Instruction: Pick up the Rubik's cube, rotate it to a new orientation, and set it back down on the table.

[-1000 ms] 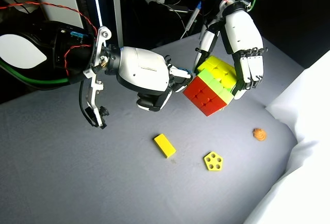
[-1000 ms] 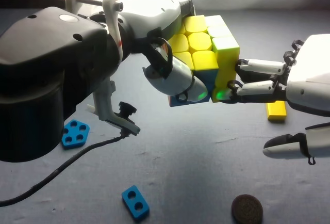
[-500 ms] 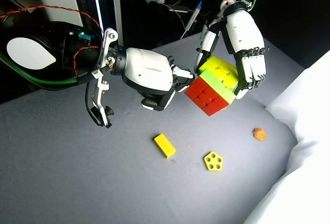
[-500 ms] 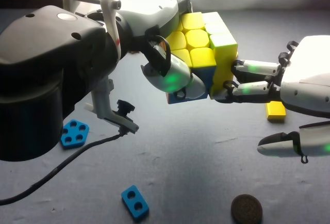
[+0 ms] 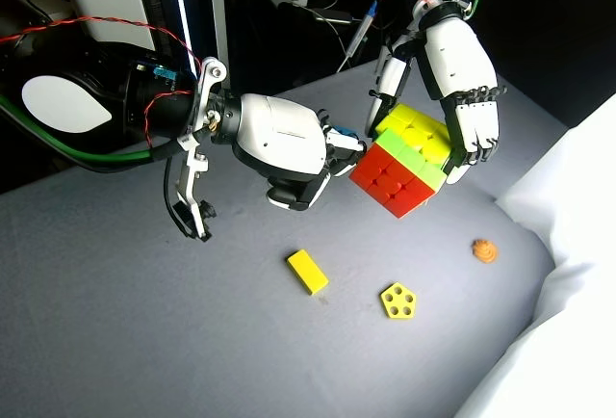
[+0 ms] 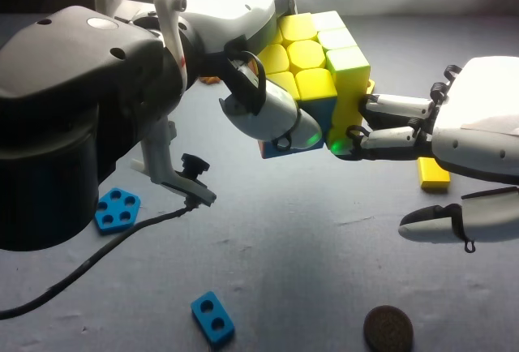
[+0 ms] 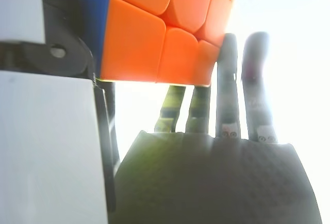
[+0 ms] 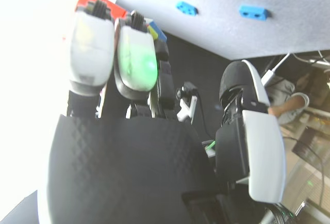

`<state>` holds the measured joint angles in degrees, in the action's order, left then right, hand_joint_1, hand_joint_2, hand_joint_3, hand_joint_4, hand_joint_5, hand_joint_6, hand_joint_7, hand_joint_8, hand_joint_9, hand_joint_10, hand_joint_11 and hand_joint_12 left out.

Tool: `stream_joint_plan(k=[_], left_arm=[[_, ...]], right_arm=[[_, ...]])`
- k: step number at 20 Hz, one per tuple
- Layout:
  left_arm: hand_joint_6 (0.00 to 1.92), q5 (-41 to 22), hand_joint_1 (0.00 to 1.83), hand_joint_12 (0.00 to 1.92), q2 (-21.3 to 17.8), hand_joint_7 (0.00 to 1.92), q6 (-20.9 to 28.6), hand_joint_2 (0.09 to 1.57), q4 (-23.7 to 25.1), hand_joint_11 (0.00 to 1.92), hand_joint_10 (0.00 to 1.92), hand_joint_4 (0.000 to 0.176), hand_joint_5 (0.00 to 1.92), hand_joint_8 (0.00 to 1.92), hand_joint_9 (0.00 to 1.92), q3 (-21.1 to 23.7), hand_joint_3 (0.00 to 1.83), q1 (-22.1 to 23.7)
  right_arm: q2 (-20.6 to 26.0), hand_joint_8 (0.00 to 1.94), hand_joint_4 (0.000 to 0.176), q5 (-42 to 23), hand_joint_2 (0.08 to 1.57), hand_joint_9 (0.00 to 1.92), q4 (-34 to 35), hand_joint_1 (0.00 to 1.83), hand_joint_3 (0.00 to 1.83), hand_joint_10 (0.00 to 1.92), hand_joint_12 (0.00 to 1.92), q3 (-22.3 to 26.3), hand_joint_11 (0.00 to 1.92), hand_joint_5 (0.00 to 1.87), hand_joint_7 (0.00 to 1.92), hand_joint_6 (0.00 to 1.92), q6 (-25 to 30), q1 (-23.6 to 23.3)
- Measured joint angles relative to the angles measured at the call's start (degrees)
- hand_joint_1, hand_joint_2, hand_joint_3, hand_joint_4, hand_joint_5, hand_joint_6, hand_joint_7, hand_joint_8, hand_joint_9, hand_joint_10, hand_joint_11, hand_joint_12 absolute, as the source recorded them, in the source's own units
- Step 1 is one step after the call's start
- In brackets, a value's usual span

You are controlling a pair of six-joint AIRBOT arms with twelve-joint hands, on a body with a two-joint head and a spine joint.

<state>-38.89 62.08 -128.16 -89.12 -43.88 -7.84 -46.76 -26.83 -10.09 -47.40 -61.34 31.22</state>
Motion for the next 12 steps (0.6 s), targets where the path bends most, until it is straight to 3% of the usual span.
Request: stream_joint_plan(k=[4, 12], left_arm=[[1.66, -0.31, 0.93, 1.80, 0.00, 0.19, 0.04, 1.36, 0.09, 0.29, 1.74, 0.000, 0.54, 1.85, 0.34, 0.00, 0.00, 0.00], [1.68, -1.31, 0.91, 1.87, -0.11, 0.14, 0.04, 1.37, 0.17, 0.28, 1.88, 0.000, 0.53, 1.92, 0.29, 0.00, 0.00, 0.00]], right_arm=[[-0.15, 1.94, 0.000, 0.50, 1.21, 1.48, 0.90, 0.29, 0.00, 1.92, 1.92, -0.02, 1.47, 0.28, 1.36, 0.01, -0.20, -0.46], [-1.62, 1.94, 0.000, 1.46, 1.22, 1.49, 4.13, 0.25, 0.00, 1.92, 1.92, -0.79, 1.49, 0.28, 1.37, 0.01, -3.28, -1.09]])
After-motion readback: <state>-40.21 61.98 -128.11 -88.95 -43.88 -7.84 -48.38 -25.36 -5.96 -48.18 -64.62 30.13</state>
